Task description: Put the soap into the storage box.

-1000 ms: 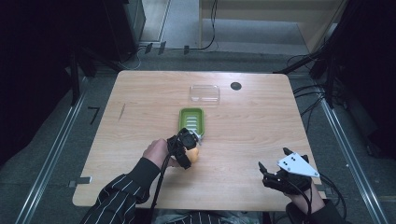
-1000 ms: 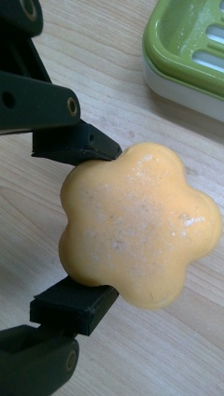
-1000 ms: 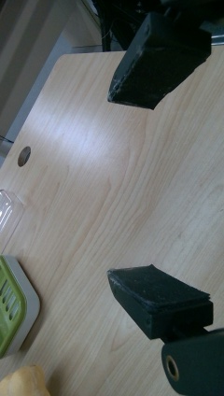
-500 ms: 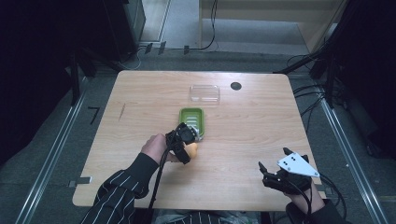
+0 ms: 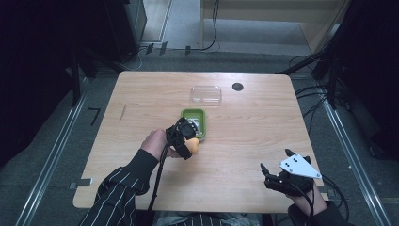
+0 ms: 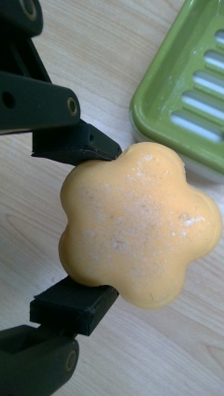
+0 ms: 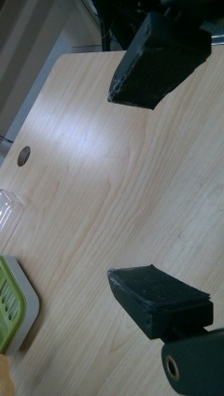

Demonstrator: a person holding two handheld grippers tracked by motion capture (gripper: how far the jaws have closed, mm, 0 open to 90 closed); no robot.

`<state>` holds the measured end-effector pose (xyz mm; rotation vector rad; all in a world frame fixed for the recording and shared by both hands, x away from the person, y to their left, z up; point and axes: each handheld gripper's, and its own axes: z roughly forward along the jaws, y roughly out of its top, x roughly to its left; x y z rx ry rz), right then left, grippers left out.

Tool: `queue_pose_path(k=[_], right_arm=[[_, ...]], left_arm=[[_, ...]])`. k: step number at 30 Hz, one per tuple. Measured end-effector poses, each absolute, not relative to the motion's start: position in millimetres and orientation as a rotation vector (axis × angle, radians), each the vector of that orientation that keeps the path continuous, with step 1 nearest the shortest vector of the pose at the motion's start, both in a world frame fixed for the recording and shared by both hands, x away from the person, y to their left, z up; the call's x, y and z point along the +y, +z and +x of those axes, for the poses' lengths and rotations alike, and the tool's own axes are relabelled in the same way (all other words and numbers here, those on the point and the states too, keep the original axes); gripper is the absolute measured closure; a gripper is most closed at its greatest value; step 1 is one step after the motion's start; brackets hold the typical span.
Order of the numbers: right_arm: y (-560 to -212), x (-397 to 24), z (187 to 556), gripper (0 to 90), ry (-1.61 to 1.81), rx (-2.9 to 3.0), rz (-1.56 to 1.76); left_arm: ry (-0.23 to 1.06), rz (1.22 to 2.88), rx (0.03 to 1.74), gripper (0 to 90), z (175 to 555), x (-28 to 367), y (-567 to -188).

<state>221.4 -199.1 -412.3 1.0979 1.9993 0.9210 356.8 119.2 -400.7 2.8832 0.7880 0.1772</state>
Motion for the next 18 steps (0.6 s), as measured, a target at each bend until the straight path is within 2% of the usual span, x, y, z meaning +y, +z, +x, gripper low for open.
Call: queue_pose_path(k=[18], right_arm=[[-412.5, -198.5, 222.1, 13.7, 0.919, 2.001, 1.097]], left_arm=[[0.166, 2.883, 0.779, 39.7, 376.5, 117.4, -392.3]])
